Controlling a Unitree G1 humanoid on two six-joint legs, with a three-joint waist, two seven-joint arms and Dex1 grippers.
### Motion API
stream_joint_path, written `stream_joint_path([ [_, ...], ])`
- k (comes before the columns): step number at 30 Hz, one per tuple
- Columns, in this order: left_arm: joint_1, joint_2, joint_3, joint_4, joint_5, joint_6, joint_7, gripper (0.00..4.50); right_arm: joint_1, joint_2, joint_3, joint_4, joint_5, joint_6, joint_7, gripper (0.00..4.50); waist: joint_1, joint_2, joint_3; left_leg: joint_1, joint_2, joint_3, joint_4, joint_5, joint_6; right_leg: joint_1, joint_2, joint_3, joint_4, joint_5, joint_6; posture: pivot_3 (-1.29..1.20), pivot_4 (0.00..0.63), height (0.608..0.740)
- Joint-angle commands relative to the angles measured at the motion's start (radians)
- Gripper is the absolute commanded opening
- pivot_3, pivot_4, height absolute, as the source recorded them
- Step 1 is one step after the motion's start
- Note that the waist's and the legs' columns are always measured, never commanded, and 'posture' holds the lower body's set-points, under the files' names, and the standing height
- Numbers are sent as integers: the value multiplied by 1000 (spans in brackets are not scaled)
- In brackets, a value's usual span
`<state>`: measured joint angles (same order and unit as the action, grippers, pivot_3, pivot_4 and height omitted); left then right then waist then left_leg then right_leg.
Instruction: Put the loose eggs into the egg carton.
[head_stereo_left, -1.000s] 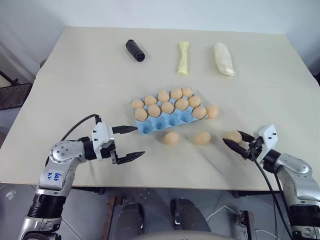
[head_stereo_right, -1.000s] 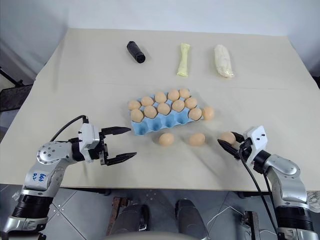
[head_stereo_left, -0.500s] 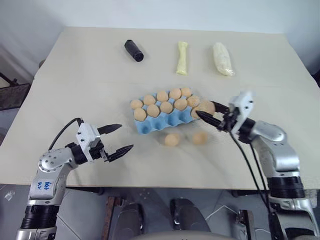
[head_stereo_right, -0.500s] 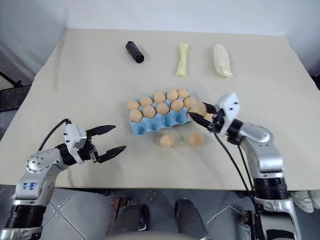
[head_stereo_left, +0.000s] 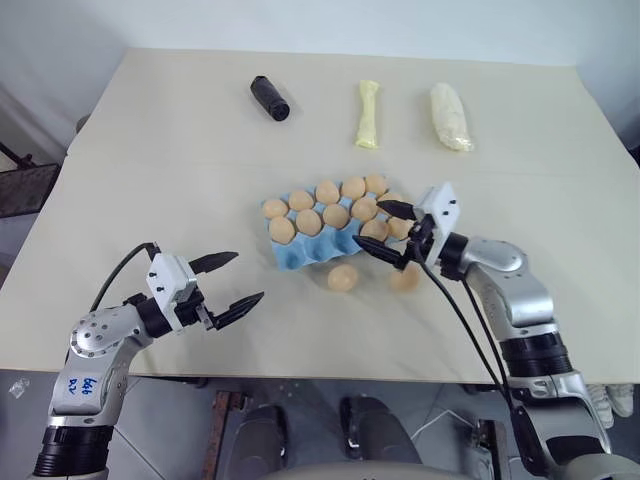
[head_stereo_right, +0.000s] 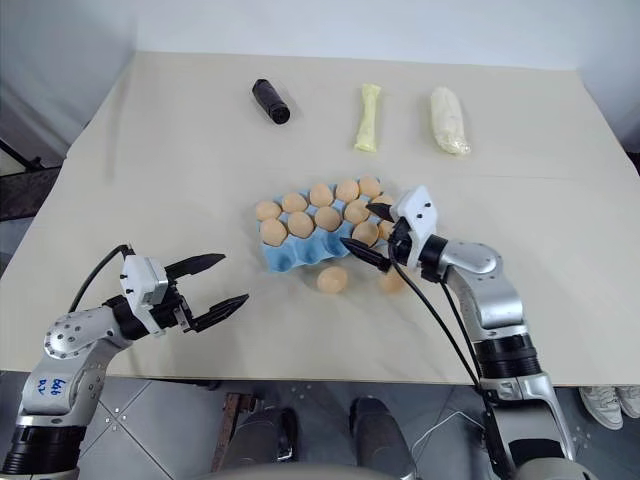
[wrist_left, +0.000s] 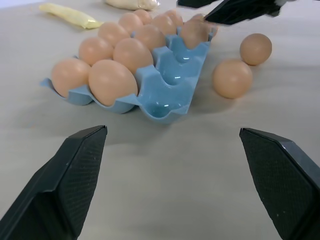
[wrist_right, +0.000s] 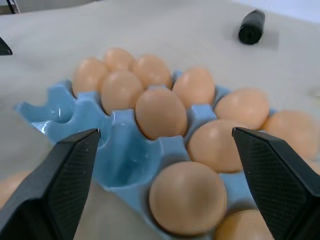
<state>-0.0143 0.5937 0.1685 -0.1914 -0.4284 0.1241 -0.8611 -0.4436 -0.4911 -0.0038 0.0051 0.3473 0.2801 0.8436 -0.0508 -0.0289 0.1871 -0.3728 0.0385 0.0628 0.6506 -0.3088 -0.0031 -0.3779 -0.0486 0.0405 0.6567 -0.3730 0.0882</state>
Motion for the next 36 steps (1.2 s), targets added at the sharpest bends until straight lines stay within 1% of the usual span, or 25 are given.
stream_joint_path([
  [1,-34,1,-10,-23,-17,-2,-19,4500,86,-65,-121,-106,63,-3,15,4477,8,0,0,0,0,-1,0,0,0,1,0,-1,-1,0,0,0,150,740],
  [5,-113,5,-67,42,20,-29,-72,4500,277,-151,-274,-168,111,-27,53,4477,24,0,0,0,-1,-2,0,0,0,2,-1,-2,-4,0,0,0,150,740],
  [8,-180,-10,-95,103,25,-32,-91,4500,430,-181,-382,-149,114,-103,94,4477,25,0,0,0,-1,-2,0,0,0,3,-1,-2,-5,0,0,0,150,740],
  [10,-207,-24,-111,129,21,-32,-101,4500,512,-196,-413,-110,81,-172,119,4477,22,0,0,1,-2,-1,0,0,0,3,0,-2,-5,0,0,0,150,740],
  [13,-221,-33,-143,146,33,-42,-130,4500,564,-198,-414,-88,58,-228,126,4477,4,0,0,3,-1,2,0,0,0,4,1,1,-4,0,0,0,150,740],
  [15,-227,-31,-156,154,36,-44,-145,4500,565,-192,-397,-86,48,-254,124,4477,-6,0,0,5,-1,3,0,1,-1,3,2,3,-2,0,0,0,150,740],
  [19,-232,-28,-149,163,35,-52,-150,4500,526,-181,-336,-107,50,-249,128,4477,-7,0,0,6,0,2,0,5,-2,3,2,3,1,1,-2,0,150,740],
  [25,-199,-9,-115,125,4,-20,-153,4500,377,-168,-176,-139,100,-123,168,4477,-5,0,0,6,0,1,0,8,-2,3,2,3,2,4,-3,0,150,740],
  [30,-152,2,-88,78,-1,-6,-137,4500,254,-142,-67,-27,54,-137,212,4477,-2,0,0,4,0,-1,-1,8,-2,2,1,0,0,4,-3,0,150,740],
  [35,-97,15,-51,27,-5,7,-113,4500,207,-115,3,60,16,-168,252,4477,4,0,0,2,0,-3,-2,7,-1,2,0,-3,-3,4,-3,0,150,740],
  [36,-84,18,-41,17,-6,9,-107,4500,202,-106,8,77,11,-181,252,4306,4,0,0,2,0,-3,-2,7,-1,2,0,-3,-3,4,-3,0,150,740],
])
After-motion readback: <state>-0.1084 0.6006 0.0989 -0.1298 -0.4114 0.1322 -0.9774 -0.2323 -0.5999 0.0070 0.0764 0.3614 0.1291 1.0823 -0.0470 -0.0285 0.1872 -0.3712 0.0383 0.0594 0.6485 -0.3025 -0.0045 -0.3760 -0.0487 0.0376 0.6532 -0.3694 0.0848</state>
